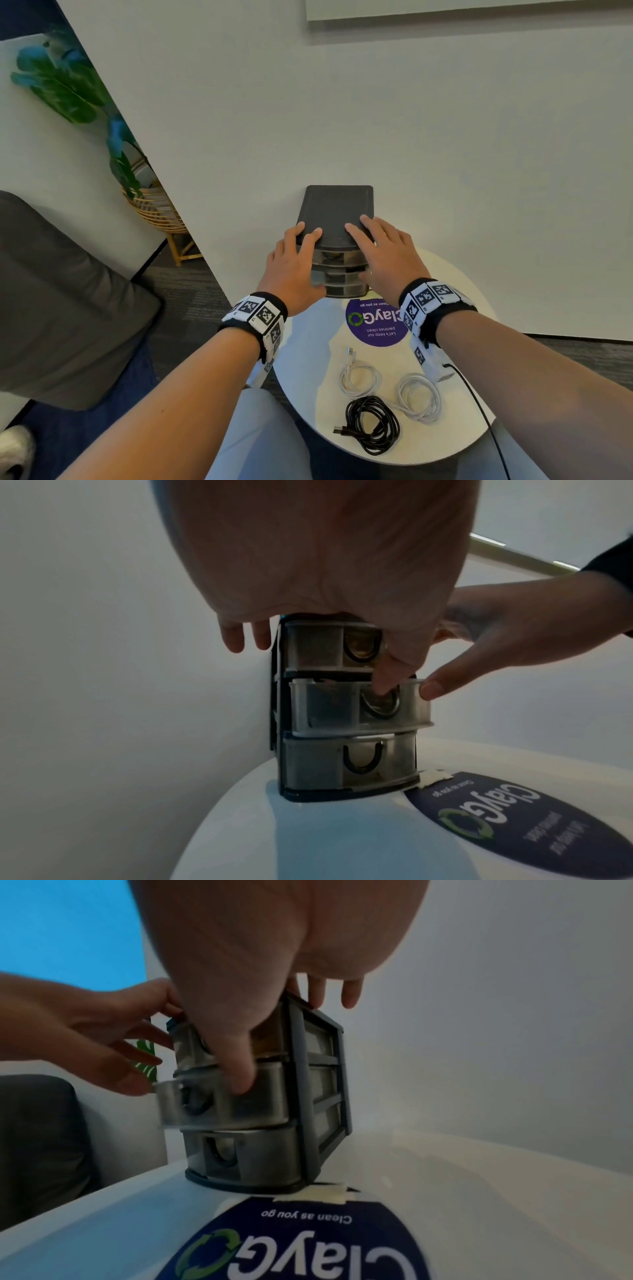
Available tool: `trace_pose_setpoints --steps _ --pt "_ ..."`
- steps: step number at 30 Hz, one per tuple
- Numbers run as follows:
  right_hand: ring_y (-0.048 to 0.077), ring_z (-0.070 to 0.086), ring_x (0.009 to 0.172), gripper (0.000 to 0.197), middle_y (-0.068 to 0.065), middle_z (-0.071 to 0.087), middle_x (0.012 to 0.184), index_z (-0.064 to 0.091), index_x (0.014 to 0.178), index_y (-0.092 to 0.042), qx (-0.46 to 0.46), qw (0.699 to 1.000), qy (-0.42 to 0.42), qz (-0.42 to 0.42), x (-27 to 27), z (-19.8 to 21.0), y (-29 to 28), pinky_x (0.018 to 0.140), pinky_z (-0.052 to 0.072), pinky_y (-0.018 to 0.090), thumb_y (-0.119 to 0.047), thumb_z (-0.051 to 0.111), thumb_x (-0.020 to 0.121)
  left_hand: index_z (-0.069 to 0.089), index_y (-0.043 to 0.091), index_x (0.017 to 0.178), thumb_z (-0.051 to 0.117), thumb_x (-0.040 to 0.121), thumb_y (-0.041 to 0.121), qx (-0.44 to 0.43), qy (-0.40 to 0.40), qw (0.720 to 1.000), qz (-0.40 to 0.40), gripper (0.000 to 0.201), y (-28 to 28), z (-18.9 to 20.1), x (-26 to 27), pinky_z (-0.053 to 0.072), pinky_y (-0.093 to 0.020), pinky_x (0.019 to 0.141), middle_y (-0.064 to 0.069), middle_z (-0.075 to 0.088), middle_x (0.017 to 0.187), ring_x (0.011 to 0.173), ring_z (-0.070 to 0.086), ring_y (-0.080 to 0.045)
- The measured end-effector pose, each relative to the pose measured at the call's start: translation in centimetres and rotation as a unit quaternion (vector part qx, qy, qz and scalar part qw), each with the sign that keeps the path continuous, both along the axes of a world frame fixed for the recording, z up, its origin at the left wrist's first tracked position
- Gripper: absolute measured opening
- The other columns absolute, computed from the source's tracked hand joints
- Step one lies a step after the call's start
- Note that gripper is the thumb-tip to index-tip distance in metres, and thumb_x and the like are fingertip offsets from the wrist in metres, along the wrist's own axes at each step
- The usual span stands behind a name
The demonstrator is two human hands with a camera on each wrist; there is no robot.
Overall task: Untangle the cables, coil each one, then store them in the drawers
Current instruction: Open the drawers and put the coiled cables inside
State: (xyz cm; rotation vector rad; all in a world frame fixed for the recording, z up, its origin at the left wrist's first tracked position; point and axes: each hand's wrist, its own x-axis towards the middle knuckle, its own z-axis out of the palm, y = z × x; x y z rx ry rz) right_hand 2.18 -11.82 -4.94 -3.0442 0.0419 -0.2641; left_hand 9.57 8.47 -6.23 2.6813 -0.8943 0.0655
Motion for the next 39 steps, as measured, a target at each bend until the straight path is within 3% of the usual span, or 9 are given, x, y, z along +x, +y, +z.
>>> trace_pose_setpoints --steps 6,11,17,22,28,32,35,37,39 --pt "0.032 0.021 0.149 0.084 0.007 0.023 0.163 0.022 0.156 -0.027 -0.007 0.999 -0.035 -0.014 0.6 -0.9 0.3 0.119 0.029 0.047 -0.032 0.072 0.089 0.020 0.024 0.157 0.085 0.080 0.030 -0.030 -0.011 0.999 0.015 0.100 -0.6 -0.4 -0.3 0.043 -0.044 0.111 -0.004 0.010 0.160 0.138 0.038 -0.029" --pt "0.033 0.041 0.137 0.089 0.007 0.017 0.164 0.021 0.155 -0.028 0.064 0.997 -0.034 -0.020 0.4 -1.2 0.8 0.114 0.038 0.046 -0.022 0.076 0.084 0.020 0.023 0.156 0.086 0.078 0.031 -0.046 -0.002 0.999 0.015 0.102 -0.8 -0.5 -0.4 0.048 -0.045 0.106 0.000 0.007 0.160 0.136 0.041 -0.030" --pt "0.032 0.041 0.137 0.093 0.002 0.009 0.165 0.016 0.155 -0.032 0.092 0.995 0.021 -0.013 -0.2 0.3 0.6 0.108 0.043 0.050 -0.028 0.074 0.083 0.012 0.027 0.158 0.084 0.080 0.028 -0.057 0.027 0.998 0.000 0.106 -0.3 -0.4 -0.5 0.050 -0.047 0.105 0.007 -0.002 0.163 0.135 0.045 -0.030" --pt "0.028 0.024 0.144 0.074 0.003 0.020 0.159 0.025 0.152 -0.033 0.076 0.997 0.022 -0.007 -2.7 2.0 1.5 0.114 0.031 0.051 -0.027 0.064 0.090 -0.009 0.041 0.159 0.079 0.086 0.021 -0.056 0.070 0.995 -0.038 0.115 1.3 -0.3 -0.9 0.052 -0.042 0.103 0.020 -0.025 0.163 0.142 0.039 -0.028" --pt "0.023 0.045 0.106 0.031 -0.002 0.042 0.120 0.049 0.114 -0.027 0.065 0.996 0.022 0.055 -6.0 0.9 3.2 0.091 0.039 0.041 -0.014 0.058 0.088 -0.010 0.042 0.159 0.074 0.090 0.017 -0.082 0.099 0.991 -0.028 0.111 1.6 0.4 -1.6 0.050 -0.029 0.099 0.015 -0.029 0.162 0.145 0.039 -0.028" --pt "0.028 0.056 0.094 0.012 0.002 0.054 0.107 0.050 0.098 -0.022 0.086 0.983 0.159 0.023 -6.5 -0.2 4.1 0.080 0.046 0.037 -0.030 0.056 0.092 -0.001 0.034 0.161 0.069 0.094 0.017 -0.079 0.118 0.990 -0.016 0.099 1.3 1.1 -1.4 0.051 -0.035 0.101 0.015 -0.018 0.165 0.139 0.045 -0.026" --pt "0.026 0.058 0.093 0.034 0.006 0.062 0.107 0.056 0.105 -0.013 0.056 0.949 0.308 0.028 -6.4 -0.7 4.5 0.080 0.048 0.035 -0.044 0.064 0.092 0.006 0.032 0.161 0.067 0.094 0.015 -0.084 0.128 0.988 -0.004 0.092 0.9 1.6 -1.2 0.053 -0.036 0.096 0.015 -0.013 0.167 0.131 0.052 -0.026" --pt "0.029 0.061 0.103 0.047 0.011 0.064 0.119 0.060 0.119 -0.006 0.087 0.936 0.341 0.016 -6.3 -1.5 4.6 0.084 0.049 0.037 -0.040 0.071 0.089 0.010 0.031 0.161 0.068 0.093 0.016 -0.093 0.129 0.987 -0.004 0.090 0.8 1.7 -1.1 0.050 -0.037 0.101 0.014 -0.010 0.168 0.138 0.046 -0.025" --pt "0.032 0.062 0.113 0.054 0.012 0.063 0.126 0.060 0.126 -0.007 0.121 0.933 0.339 -0.008 -6.2 -2.4 4.6 0.090 0.049 0.037 -0.034 0.079 0.083 0.011 0.030 0.161 0.069 0.092 0.019 -0.090 0.127 0.988 0.000 0.091 0.7 1.7 -1.1 0.043 -0.039 0.111 0.011 -0.007 0.168 0.147 0.035 -0.025"
